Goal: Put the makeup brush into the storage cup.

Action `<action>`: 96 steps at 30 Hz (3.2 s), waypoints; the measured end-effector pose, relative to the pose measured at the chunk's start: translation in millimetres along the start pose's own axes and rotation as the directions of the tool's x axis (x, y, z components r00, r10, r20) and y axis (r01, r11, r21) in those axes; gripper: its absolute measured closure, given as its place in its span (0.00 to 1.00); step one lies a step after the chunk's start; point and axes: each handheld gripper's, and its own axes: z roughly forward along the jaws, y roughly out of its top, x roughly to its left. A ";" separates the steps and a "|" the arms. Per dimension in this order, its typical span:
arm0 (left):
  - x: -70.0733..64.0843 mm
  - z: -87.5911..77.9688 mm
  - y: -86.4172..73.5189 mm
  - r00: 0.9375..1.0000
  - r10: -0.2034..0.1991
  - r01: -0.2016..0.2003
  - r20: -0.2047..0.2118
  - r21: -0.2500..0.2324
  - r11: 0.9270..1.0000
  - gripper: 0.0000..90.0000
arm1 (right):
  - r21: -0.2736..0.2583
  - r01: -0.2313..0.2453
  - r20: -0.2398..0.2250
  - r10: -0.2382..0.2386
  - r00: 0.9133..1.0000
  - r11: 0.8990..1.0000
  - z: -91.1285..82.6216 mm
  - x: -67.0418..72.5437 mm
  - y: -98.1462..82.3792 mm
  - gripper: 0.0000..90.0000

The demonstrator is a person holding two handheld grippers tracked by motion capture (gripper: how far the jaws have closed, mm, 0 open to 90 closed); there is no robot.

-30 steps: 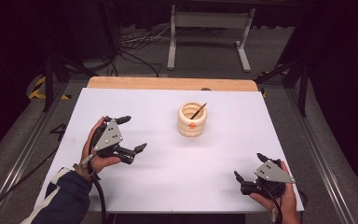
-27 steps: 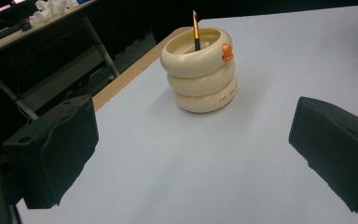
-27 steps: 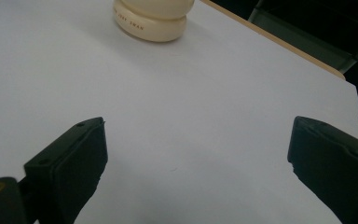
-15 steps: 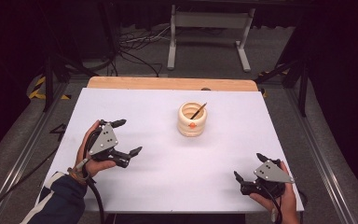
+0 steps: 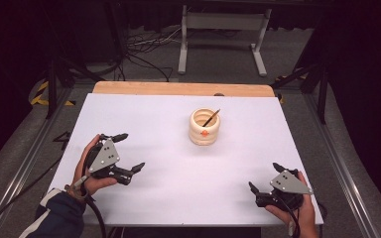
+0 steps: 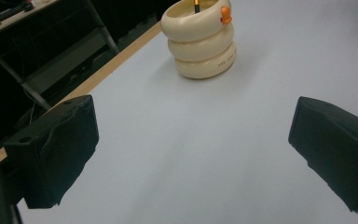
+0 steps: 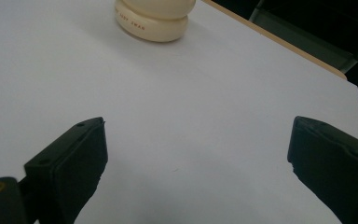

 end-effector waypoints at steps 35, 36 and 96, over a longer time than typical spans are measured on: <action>0.7 -36.3 -63.6 0.991 -0.117 0.124 -0.065 0.122 0.985 0.04 | 0.017 0.013 -0.008 -0.012 1.000 1.000 4.2 2.4 -0.4 0.06; -1.0 -37.3 -65.7 0.990 -0.124 0.132 -0.066 0.125 0.983 0.04 | 0.017 0.013 -0.008 -0.012 1.000 1.000 4.2 2.4 -0.4 0.06; -11.0 -79.9 -91.8 0.964 -0.231 0.246 -0.134 0.107 0.963 0.04 | -0.011 0.051 -0.002 -0.051 0.999 0.999 26.7 2.3 16.4 0.07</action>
